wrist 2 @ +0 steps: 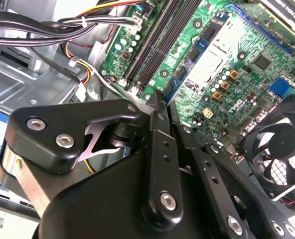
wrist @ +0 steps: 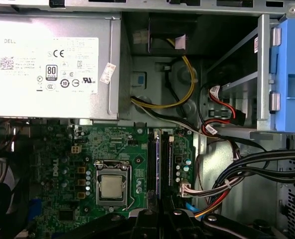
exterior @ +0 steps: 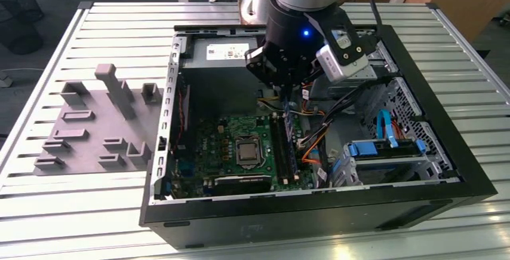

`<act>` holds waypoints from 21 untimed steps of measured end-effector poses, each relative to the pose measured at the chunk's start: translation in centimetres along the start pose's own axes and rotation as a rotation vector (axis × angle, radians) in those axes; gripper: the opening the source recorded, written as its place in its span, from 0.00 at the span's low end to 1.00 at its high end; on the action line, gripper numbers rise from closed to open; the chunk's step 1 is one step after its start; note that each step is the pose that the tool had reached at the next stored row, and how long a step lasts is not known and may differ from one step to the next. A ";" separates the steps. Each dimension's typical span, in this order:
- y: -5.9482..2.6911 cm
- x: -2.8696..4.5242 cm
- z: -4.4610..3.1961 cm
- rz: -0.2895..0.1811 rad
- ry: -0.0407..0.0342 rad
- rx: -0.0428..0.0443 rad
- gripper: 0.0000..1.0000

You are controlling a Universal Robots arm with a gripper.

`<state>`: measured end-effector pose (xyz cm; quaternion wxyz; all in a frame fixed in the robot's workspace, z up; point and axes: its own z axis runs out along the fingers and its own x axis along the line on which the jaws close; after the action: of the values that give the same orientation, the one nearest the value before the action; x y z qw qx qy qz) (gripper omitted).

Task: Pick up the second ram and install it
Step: 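Insert the second ram into the second slot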

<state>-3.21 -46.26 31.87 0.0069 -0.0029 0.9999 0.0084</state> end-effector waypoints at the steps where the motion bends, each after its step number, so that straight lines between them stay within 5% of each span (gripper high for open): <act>1: -0.01 0.00 0.17 0.000 0.0001 0.0003 0.14; 15: -0.36 -0.09 2.70 0.001 0.0006 0.0006 0.14; 21: -0.36 -0.09 2.84 0.001 0.0015 0.0007 0.14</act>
<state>-3.07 -46.57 29.03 0.0061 -0.0024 0.9999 0.0080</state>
